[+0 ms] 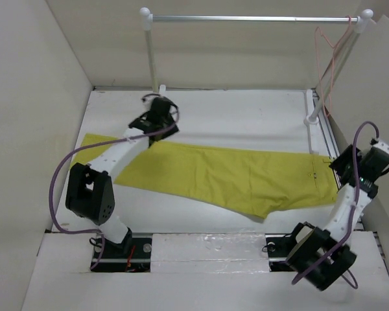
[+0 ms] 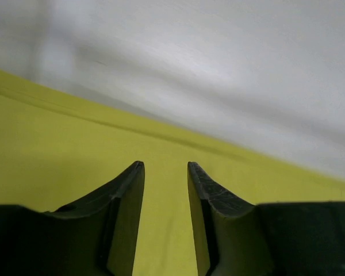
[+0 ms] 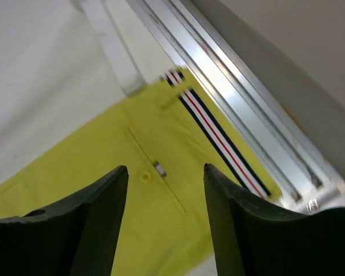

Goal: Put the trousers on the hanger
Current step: Fold the trousers at the center of the board.

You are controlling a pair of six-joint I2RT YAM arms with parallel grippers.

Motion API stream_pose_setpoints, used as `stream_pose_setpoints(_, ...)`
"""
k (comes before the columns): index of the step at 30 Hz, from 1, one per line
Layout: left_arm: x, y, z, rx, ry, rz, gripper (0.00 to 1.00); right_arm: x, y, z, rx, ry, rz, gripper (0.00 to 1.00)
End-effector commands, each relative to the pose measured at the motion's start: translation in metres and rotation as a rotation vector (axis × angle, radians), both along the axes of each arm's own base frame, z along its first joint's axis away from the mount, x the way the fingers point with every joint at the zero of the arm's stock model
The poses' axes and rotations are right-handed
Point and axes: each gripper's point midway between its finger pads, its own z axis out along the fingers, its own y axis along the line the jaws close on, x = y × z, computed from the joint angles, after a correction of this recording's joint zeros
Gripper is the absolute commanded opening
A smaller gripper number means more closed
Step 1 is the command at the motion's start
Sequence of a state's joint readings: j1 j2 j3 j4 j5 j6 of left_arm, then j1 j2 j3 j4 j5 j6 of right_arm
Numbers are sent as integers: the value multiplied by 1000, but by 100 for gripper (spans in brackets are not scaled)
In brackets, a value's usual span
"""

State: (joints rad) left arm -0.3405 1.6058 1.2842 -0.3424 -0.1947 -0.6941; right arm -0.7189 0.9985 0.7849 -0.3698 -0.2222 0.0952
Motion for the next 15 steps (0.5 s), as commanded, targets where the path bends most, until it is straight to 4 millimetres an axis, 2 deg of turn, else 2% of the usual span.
stream_pose_setpoints(1, -48, -74, 11, 71, -48, -239, 31, -59, 4, -49, 103, 155, -202, 62)
stream_pose_setpoints(2, -71, -106, 12, 78, -60, -352, 26, -64, 7, -54, 117, 186, -200, 63)
stream_pose_setpoints(3, -84, -114, 2, 89, -41, -389, 11, -71, 10, -64, 135, 208, -210, 68)
stream_pose_setpoints(4, -94, -124, -2, 83, -40, -427, 2, -71, 14, -68, 165, 191, -200, 69)
stream_pose_setpoints(5, -104, -132, -1, 81, -52, -474, 0, -75, 14, -72, 183, 185, -211, 70)
stream_pose_setpoints(6, -120, -138, -13, 96, -32, -520, 0, -80, 13, -76, 207, 173, -240, 73)
stream_pose_setpoints(8, -129, -140, -15, 109, -50, -546, 0, -78, 18, -84, 255, 157, -242, 74)
stream_pose_setpoints(9, -138, -138, -26, 126, -31, -572, 0, -79, 15, -87, 276, 138, -261, 75)
stream_pose_setpoints(11, -144, -136, -28, 113, -37, -590, 0, -80, 20, -100, 328, 122, -268, 75)
stream_pose_setpoints(13, -152, -131, -39, 114, -18, -608, 0, -86, 22, -107, 366, 125, -297, 75)
stream_pose_setpoints(15, -157, -128, -43, 112, -10, -616, 0, -86, 19, -112, 373, 107, -318, 75)
